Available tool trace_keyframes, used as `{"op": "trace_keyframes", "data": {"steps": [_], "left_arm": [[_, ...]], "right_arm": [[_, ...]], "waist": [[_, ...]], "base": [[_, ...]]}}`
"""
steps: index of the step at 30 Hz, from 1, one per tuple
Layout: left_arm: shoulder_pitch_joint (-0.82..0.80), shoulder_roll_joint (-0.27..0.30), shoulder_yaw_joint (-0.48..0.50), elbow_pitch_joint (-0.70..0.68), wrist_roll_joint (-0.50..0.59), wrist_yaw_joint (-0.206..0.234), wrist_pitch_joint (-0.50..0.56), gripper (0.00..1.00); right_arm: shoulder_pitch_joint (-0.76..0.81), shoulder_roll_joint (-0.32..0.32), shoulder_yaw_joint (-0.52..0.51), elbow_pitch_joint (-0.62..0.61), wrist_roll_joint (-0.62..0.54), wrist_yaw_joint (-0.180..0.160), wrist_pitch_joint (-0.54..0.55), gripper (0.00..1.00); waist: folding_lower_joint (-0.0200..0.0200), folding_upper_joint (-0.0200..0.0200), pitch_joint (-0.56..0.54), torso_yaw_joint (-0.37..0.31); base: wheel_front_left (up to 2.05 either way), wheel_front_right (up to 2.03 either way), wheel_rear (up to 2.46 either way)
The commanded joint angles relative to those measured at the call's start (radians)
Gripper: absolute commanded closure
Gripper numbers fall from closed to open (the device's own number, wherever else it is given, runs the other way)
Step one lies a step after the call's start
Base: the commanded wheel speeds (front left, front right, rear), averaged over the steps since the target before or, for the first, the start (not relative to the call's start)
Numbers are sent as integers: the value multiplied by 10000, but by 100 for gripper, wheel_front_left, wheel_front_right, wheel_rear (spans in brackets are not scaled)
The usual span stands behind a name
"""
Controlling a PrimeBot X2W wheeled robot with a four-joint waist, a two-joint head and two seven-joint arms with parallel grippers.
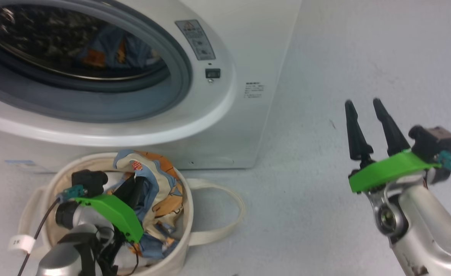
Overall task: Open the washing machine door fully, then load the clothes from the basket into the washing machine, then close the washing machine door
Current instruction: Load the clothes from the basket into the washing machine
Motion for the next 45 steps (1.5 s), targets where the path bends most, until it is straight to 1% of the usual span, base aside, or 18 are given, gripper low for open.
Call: {"op": "trace_keyframes", "data": {"steps": [1,6,14,22,28,32,35,39,45], "left_arm": [[66,274,703,-481,342,-19,-129,100],[673,163,1633,-1432,1151,-13,-129,100],[1264,-16,2809,-3103,2032,2,-129,100],[1255,-89,3408,-3802,2030,111,-129,100],[667,-44,3655,-3989,1901,304,12,100],[48,-114,3786,-3768,1754,394,225,100],[-433,-146,3849,-3246,1670,403,374,100],[-1041,-152,3919,-2012,1554,345,475,100],[-2215,-39,4178,-76,1329,152,244,100]], "right_arm": [[292,-149,108,-201,133,2,-123,0],[815,-174,13,-206,352,2,-123,0],[1545,-173,-195,-255,538,2,-123,0],[2023,-231,-320,-340,659,2,-123,0],[2255,-315,-323,-411,772,2,-124,0],[2322,-406,-306,-422,817,2,-124,0],[2301,-480,-243,-419,846,2,-124,0],[2238,-635,-127,-381,856,2,-124,0],[2076,-909,-70,-401,792,2,-124,0]], "waist": [[2,-1,-704,420],[2,-1,-1219,643],[2,-1,-1853,860],[2,-1,-2369,934],[2,-1,-2641,964],[2,-1,-2651,982],[2,-1,-2584,926],[2,-1,-2394,749],[2,-1,-1775,339]], "base": [[0,0,0],[0,0,0],[0,0,0],[0,0,0],[0,0,0],[0,0,0],[0,0,0],[0,0,0],[0,0,0]]}}
